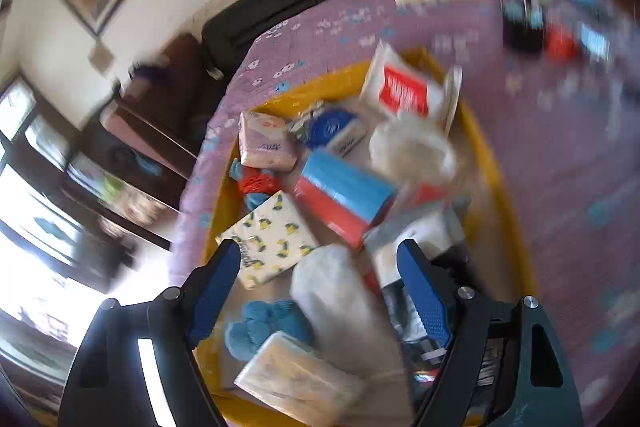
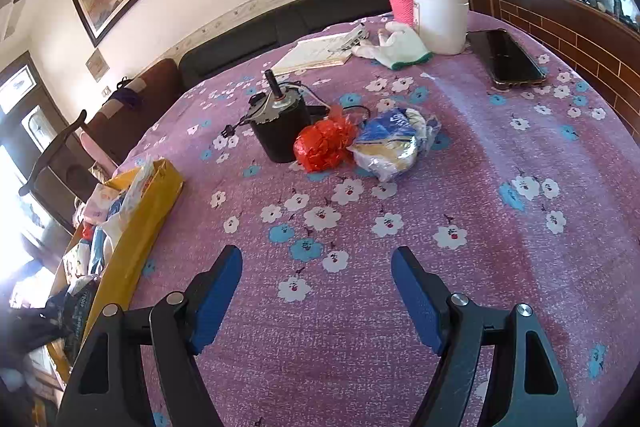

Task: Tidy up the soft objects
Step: 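Withdraw both grippers from the tray toward the red and blue-white bags, then reach the left gripper toward the red bag while the right moves toward the blue-white bag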

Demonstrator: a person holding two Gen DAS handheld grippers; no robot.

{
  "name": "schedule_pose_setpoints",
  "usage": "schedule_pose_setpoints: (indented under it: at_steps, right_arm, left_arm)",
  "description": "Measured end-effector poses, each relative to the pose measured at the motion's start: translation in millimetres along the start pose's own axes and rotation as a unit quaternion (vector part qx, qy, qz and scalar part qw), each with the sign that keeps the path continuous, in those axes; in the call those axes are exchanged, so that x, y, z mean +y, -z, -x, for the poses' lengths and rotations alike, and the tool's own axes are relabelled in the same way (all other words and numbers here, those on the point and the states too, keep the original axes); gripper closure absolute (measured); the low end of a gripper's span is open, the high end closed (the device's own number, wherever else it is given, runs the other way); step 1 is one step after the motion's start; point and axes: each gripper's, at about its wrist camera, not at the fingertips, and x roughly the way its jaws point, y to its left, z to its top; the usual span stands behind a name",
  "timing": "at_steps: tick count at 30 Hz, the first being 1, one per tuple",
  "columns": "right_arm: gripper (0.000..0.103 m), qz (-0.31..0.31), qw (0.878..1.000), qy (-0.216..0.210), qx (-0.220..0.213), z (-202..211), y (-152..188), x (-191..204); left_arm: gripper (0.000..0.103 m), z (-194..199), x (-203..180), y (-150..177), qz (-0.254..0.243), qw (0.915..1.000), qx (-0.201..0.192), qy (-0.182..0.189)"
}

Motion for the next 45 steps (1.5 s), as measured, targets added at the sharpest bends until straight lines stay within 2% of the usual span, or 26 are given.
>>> schedule_pose_setpoints:
  at_steps: [4, 8, 16, 22, 29, 39, 42, 45]
  right_arm:
    - [0.022, 0.000, 1.000, 0.003, 0.001, 0, 0, 0]
    - [0.022, 0.010, 1.000, 0.008, 0.002, -1, 0, 4]
    - [0.021, 0.016, 1.000, 0.000, 0.016, -4, 0, 5]
    - [0.021, 0.028, 1.000, 0.001, 0.010, 14, -2, 2]
    - [0.021, 0.023, 0.999, 0.028, -0.003, 31, -18, -23]
    - [0.021, 0.018, 0.997, 0.069, -0.022, 36, -50, -54]
    - [0.021, 0.014, 0.997, 0.078, -0.019, 32, -57, -62]
    - [0.021, 0.007, 0.997, 0.082, -0.014, 27, -66, -71]
  left_arm:
    - [0.023, 21, 8, -4, 0.038, 0.9989, -0.028, -0.005]
    - [0.019, 38, -1, -3, 0.055, 0.9972, -0.051, -0.004]
    - [0.018, 58, -38, -14, 0.055, 0.9952, -0.077, 0.026]
    - [0.018, 74, -80, -24, 0.033, 0.9939, -0.097, 0.041]
    - [0.018, 79, -104, -31, 0.021, 0.9929, -0.099, 0.063]
    - [0.018, 68, -112, -31, 0.023, 0.9934, -0.084, 0.075]
    - [0.018, 64, -114, -30, 0.026, 0.9930, -0.077, 0.086]
    - [0.018, 60, -120, -26, 0.035, 0.9902, -0.070, 0.116]
